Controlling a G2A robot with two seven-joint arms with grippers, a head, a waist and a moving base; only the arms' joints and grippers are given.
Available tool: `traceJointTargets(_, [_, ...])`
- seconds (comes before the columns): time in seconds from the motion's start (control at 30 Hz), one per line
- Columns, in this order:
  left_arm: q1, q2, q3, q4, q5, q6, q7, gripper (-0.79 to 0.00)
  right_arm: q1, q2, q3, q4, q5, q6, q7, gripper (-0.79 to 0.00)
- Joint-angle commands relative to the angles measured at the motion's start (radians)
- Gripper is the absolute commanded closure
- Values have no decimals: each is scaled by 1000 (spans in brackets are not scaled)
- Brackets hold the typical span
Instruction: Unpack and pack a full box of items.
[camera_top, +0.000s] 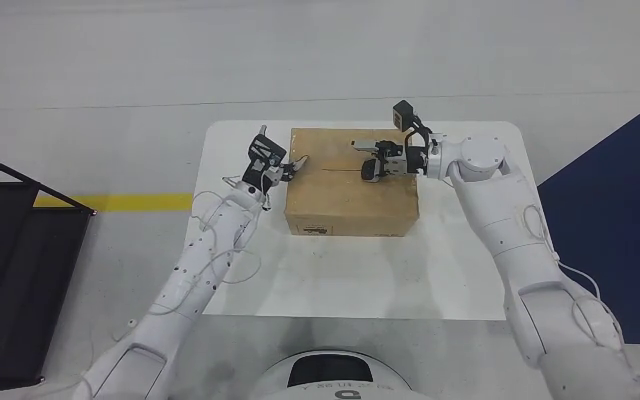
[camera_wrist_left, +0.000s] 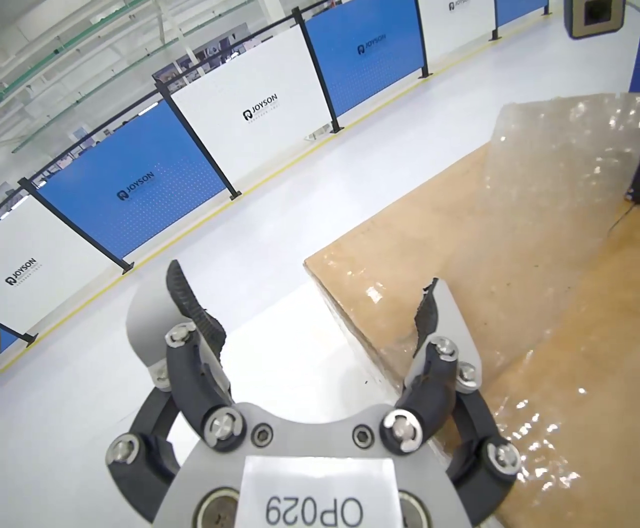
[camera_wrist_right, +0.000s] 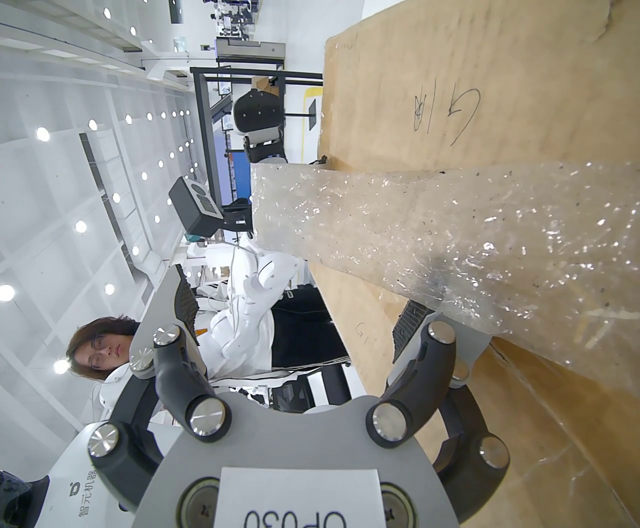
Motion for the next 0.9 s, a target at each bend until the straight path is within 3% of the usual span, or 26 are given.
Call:
traceJointTargets(0.0, [-3, -3, 7, 7, 3, 1, -1, -785, 0, 0, 0, 0, 0, 0, 0, -785])
traceJointTargets(0.27, [-14, -8, 5, 23, -6, 4, 5, -785, -61, 17, 57, -69, 17, -57, -76, -785])
traceJointTargets(0.37, [-14, -9, 3, 27, -5, 8, 2, -785, -149, 47, 164, -156, 36, -107, -101, -785])
traceJointTargets(0.63, [-23, -14, 9, 43, 3, 3, 3, -785, -435, 102, 400, -484, 87, -110, -158, -785])
traceJointTargets(0.87, [-28, -17, 13, 51, 14, -8, 10, -785, -449, 104, 408, -502, 93, -94, -166, -785])
